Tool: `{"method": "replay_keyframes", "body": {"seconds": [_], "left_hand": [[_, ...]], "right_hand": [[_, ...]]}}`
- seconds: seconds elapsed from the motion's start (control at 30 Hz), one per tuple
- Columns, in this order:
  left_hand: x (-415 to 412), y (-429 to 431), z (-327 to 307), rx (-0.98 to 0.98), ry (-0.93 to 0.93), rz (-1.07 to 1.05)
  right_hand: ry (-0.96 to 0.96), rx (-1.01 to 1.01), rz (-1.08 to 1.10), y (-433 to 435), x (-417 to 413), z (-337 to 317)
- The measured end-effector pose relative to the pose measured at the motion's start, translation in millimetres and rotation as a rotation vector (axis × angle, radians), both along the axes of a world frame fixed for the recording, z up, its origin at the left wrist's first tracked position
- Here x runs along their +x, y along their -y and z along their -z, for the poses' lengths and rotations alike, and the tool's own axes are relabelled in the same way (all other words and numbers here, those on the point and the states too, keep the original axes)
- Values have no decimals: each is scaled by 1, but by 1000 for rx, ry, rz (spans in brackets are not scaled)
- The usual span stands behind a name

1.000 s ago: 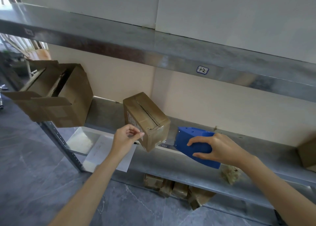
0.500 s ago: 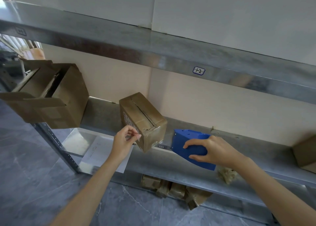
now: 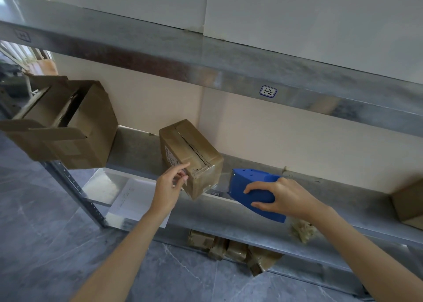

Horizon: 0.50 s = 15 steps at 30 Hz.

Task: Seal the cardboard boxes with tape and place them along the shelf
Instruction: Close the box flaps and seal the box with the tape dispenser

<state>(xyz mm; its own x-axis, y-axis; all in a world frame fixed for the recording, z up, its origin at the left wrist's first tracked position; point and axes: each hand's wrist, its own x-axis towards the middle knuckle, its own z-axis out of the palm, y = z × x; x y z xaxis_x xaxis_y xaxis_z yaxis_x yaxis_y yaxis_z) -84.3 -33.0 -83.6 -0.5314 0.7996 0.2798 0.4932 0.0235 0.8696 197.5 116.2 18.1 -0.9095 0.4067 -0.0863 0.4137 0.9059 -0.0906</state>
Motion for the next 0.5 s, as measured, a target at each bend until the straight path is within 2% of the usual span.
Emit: {"method": "replay_keyframes", "body": {"seconds": [0.23,0.5], "left_hand": [[-5,-9,6,26,-321,-81],[11,-28,0,6,-244,-165]], "right_hand": [[10,18,22,-3,3,1],[22,70,38,-2,2,0]]}}
